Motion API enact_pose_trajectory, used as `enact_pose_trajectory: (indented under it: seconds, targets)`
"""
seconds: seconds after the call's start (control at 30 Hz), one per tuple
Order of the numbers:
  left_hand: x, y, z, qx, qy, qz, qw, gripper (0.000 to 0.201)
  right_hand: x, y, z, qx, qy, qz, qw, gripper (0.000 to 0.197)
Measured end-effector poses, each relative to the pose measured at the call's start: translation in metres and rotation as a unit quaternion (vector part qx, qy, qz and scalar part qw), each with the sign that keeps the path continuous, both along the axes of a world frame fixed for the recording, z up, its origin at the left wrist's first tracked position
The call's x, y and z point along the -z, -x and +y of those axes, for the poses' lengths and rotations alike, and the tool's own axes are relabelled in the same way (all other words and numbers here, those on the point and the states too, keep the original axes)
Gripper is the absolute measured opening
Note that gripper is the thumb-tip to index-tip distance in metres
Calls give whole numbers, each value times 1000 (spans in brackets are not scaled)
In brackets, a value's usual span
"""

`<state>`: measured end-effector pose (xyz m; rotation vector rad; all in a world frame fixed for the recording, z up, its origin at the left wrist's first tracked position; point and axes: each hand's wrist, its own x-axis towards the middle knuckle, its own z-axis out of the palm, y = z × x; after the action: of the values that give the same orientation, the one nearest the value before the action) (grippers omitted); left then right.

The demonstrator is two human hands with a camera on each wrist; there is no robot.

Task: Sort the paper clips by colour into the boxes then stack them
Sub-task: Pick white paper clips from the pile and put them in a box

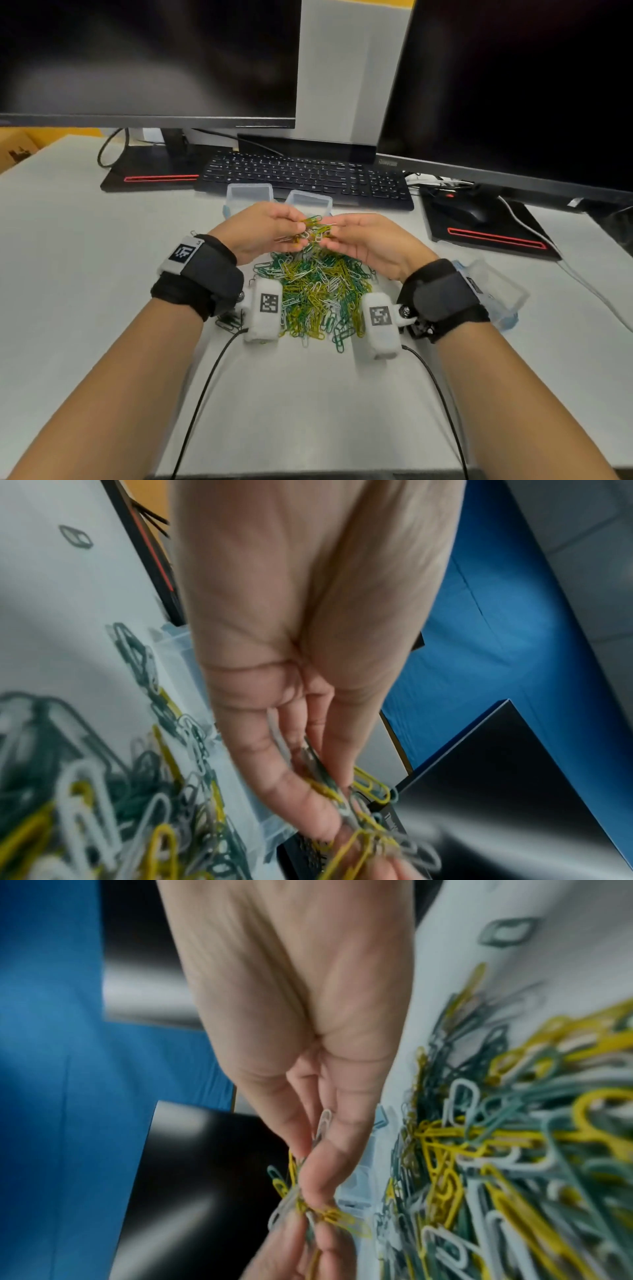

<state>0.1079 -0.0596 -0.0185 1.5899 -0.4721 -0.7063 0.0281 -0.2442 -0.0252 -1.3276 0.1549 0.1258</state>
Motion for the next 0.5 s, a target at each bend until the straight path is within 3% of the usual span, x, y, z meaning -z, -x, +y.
enact_pose_trajectory:
  seconds: [0.1,0.2,0.4,0.5]
  targets:
    - [7,0,0,-24,35,51,998,15,4,5,-6,-3,-36,-3,999,26]
    - [12,1,2,-27,63,99,993,20,9,4,-5,-2,1,-10,1000,25]
    - [14,3,0,-42,93,105,989,13,11,0,-3,15,105,-64,992,19]
    - [17,2,-1,-55,110,110,986,13,13,0,-2,32,90,-69,993,15]
